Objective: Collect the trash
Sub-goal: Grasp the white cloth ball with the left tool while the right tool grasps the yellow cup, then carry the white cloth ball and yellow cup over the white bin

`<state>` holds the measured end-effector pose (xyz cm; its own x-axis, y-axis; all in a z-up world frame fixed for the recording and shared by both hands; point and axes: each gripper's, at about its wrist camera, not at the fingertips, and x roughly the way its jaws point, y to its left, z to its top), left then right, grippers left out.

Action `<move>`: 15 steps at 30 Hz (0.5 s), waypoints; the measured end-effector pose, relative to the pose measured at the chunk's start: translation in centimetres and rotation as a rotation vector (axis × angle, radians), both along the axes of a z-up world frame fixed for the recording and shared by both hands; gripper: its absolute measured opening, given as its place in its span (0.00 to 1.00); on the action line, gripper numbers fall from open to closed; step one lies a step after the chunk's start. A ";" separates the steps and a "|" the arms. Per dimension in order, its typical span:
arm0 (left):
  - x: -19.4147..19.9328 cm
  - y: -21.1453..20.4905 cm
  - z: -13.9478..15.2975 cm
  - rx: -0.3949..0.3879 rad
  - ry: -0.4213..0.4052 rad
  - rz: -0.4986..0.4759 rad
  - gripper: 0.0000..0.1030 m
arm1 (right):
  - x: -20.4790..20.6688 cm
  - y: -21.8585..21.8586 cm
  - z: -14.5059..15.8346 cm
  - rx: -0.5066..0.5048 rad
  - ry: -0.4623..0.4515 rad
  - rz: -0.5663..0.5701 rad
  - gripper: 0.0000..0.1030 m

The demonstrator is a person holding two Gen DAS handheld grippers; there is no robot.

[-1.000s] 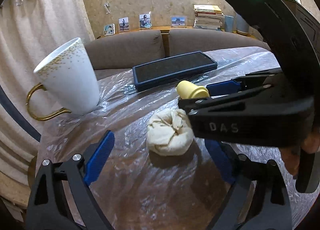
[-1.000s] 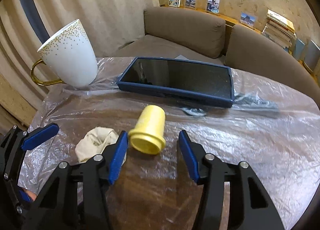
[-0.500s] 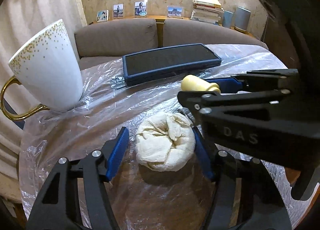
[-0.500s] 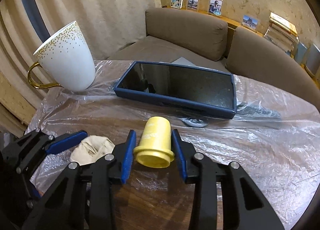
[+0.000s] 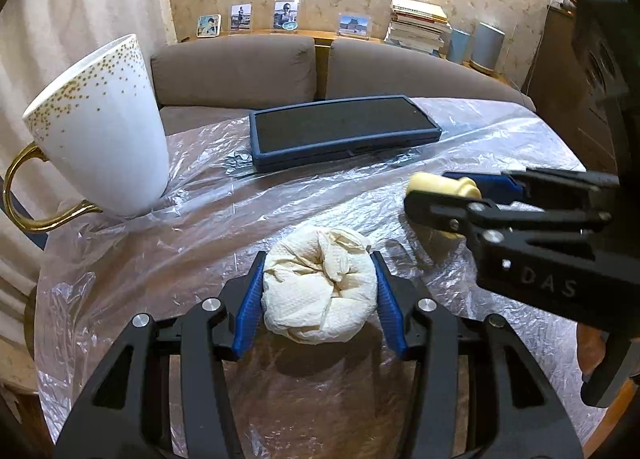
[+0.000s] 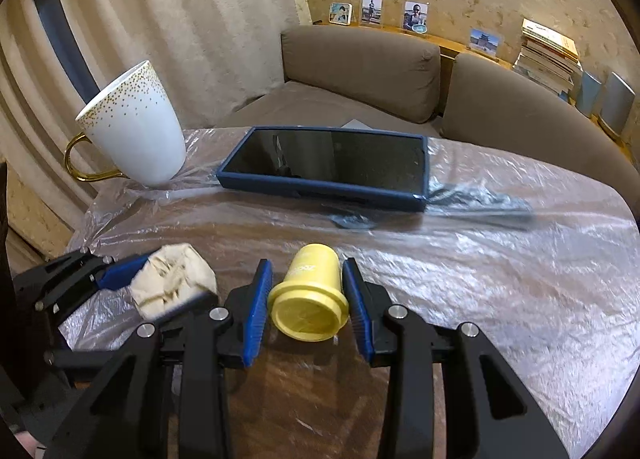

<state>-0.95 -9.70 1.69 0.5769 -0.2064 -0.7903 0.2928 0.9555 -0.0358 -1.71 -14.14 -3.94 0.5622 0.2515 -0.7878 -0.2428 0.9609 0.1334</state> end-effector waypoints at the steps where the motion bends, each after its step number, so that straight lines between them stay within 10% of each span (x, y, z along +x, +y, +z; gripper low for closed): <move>1: -0.1 0.0 0.0 -0.003 -0.001 0.002 0.50 | -0.2 -0.1 0.0 0.007 0.002 0.000 0.36; 15: -2.1 -0.4 1.0 -0.019 -0.011 0.008 0.50 | -4.0 -1.5 1.6 0.049 -0.024 0.013 0.35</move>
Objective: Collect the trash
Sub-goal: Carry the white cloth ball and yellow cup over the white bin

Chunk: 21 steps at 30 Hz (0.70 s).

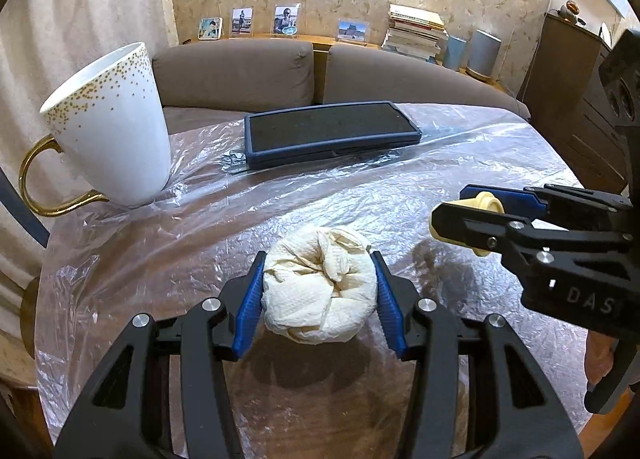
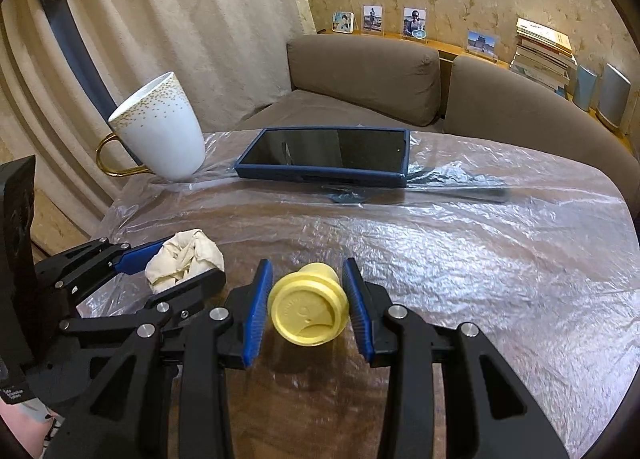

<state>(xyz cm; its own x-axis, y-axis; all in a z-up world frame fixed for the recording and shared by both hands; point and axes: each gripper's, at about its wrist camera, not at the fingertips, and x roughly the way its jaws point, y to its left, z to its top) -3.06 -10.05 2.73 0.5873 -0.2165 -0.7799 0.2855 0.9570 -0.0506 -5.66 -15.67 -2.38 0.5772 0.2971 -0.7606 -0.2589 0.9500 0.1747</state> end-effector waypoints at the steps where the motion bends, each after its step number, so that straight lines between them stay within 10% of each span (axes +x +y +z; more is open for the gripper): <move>1: -0.1 -0.1 0.1 -0.001 0.000 -0.001 0.50 | -0.2 -0.1 0.1 0.001 0.000 0.001 0.35; 21: -6.9 -0.6 2.3 -0.011 -0.047 -0.043 0.50 | -8.7 -1.6 1.7 0.017 -0.017 0.039 0.35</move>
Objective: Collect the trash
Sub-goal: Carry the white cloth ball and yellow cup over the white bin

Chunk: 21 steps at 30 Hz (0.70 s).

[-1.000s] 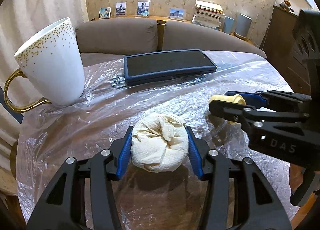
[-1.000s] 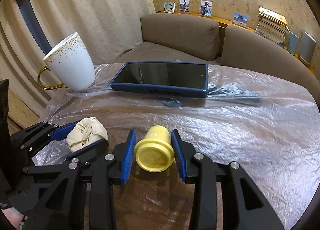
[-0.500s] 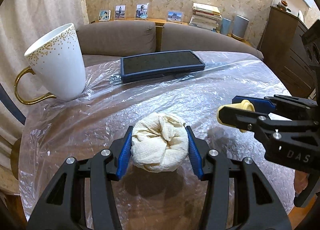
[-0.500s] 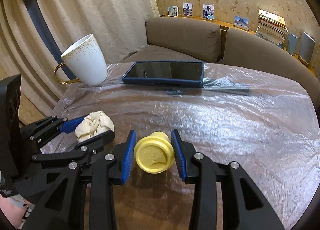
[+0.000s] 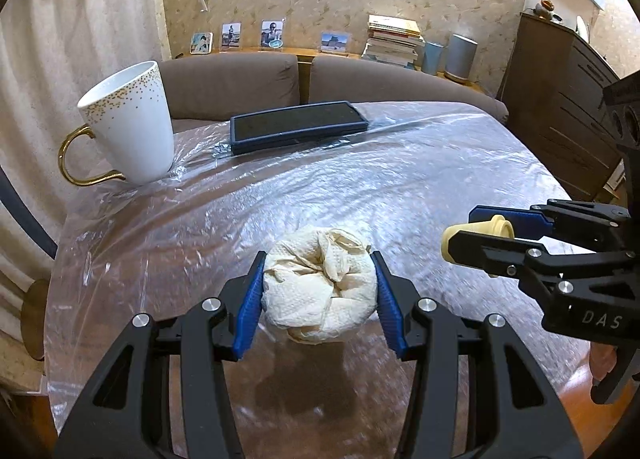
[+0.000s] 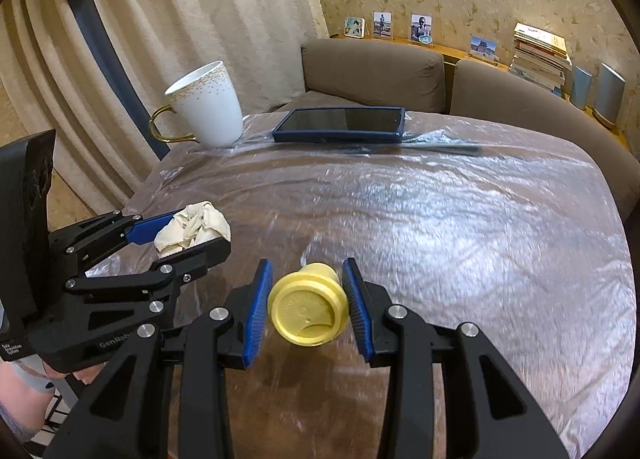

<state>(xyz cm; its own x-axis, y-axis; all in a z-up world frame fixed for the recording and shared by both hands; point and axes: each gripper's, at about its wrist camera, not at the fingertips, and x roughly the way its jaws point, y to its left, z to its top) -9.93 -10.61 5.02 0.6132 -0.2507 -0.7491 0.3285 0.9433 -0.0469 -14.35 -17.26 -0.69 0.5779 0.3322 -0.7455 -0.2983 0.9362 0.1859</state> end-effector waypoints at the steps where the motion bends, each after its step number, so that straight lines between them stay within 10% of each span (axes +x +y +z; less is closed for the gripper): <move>1: -0.3 0.1 0.1 0.000 -0.001 -0.003 0.50 | -0.5 -0.1 0.0 0.001 0.000 0.001 0.35; 21: -10.4 -0.1 0.9 0.016 0.027 -0.073 0.50 | -11.3 -2.1 1.2 0.027 0.002 0.046 0.35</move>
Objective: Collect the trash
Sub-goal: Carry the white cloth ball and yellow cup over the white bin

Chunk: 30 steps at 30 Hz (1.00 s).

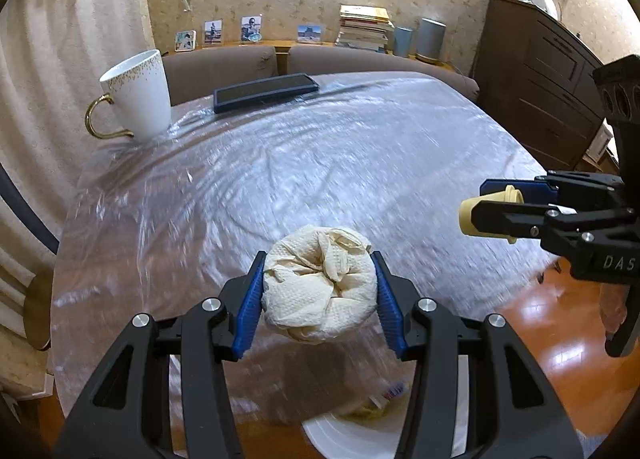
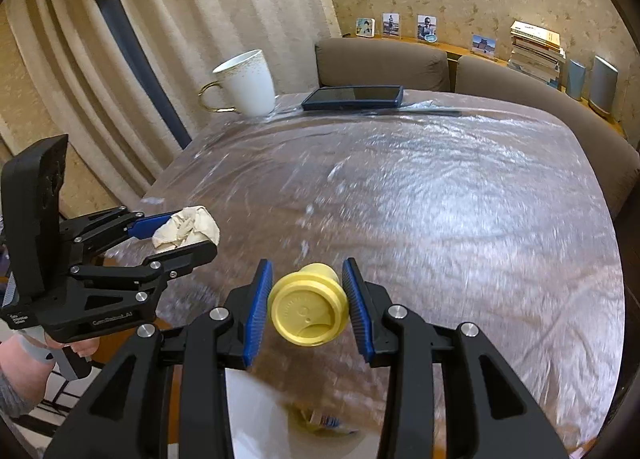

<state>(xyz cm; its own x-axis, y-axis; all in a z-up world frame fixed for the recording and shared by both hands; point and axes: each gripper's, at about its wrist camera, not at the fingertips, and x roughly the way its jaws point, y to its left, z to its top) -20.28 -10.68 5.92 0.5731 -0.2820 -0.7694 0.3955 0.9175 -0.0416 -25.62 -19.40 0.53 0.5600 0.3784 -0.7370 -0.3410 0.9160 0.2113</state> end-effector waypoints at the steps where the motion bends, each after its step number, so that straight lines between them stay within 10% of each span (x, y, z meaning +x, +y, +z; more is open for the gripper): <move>1: -0.6 -0.1 0.0 0.002 0.003 -0.007 0.50 | -0.5 0.0 0.0 0.000 0.000 0.004 0.35; 30: -9.6 -2.1 -4.4 0.035 0.152 -0.106 0.50 | -10.1 0.1 -5.5 0.003 0.182 0.034 0.35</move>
